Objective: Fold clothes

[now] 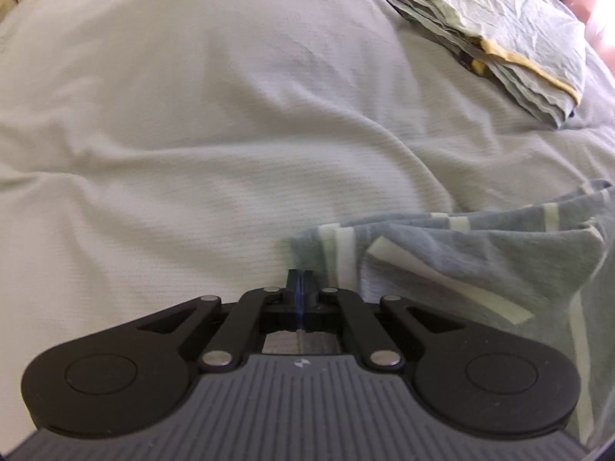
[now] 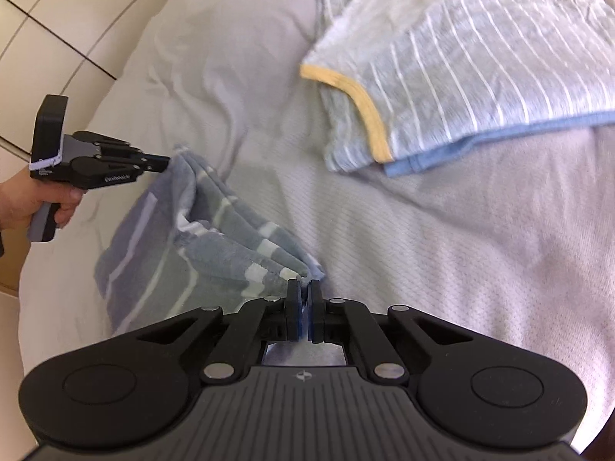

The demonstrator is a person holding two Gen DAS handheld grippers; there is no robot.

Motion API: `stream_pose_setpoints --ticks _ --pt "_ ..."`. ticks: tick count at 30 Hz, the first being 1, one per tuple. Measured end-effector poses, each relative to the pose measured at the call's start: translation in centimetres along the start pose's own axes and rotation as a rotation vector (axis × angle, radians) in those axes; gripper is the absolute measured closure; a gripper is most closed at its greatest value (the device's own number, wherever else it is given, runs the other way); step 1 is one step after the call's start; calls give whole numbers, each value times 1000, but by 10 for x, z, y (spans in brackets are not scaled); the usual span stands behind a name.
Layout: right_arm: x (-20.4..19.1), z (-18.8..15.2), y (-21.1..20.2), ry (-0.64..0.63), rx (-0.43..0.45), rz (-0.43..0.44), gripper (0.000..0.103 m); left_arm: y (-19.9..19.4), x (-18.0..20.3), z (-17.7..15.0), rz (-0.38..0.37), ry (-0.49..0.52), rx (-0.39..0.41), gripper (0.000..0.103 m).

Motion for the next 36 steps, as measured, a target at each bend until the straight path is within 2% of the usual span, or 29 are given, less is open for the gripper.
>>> stream_pose_setpoints --ticks 1,2,3,6,7,8,9,11,13,15,16,17,18,22,25,27,29,31,33,36 --pt "1 0 -1 4 1 -12 98 -4 0 2 4 5 13 103" --pt "2 1 -2 3 4 -27 88 -10 3 4 3 21 30 103" --pt "1 3 -7 -23 20 -54 81 -17 7 6 -1 46 49 103" --pt "-11 10 -18 -137 50 -63 78 -44 42 12 -62 220 136 98" --pt "-18 11 -18 -183 47 -48 78 -52 58 11 -87 301 161 90" --pt "-25 11 -18 -222 38 -28 76 -58 75 9 -111 390 180 78" --pt "-32 11 -15 -256 24 -5 71 -61 91 7 -125 480 196 70" --pt "-42 9 -7 -302 -3 26 65 -61 118 0 -137 646 218 70" --pt "-51 7 3 -338 -29 51 63 -54 135 -6 -139 766 225 70" --pt "-57 6 13 -361 -53 65 63 -44 142 -10 -153 808 205 74" --pt "-60 5 18 -378 -64 69 63 -38 142 -10 -161 799 185 80" --pt "-63 5 23 -401 -74 72 63 -32 138 -8 -160 757 162 96" --pt "-66 4 27 -421 -83 74 63 -25 132 -4 -151 700 139 102" --pt "-66 7 46 -453 -91 51 64 -4 109 4 -103 517 80 103" --pt "-52 14 48 -433 -71 -41 68 -8 102 4 -86 453 79 103" --pt "-52 20 40 -412 -34 -55 68 -14 97 4 -67 420 91 102" --pt "-67 22 32 -444 -3 -4 73 -22 88 5 -47 360 115 100" --pt "-90 18 36 -493 -18 74 74 -28 74 5 -10 283 130 99" --pt "-108 14 48 -521 -41 139 77 -31 59 1 29 213 124 98" --pt "-119 17 79 -544 -58 179 77 -29 37 -15 88 129 90 98"
Point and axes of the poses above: each gripper's, at about its wrist camera, not at the fingertips, and y roughly the way its jaws point, x to its right, z to its top, the point moved 10 cm from there along y, roughly the way its jaws point, and after that the axes turned 7 degrees about z, right-handed, at the moved point
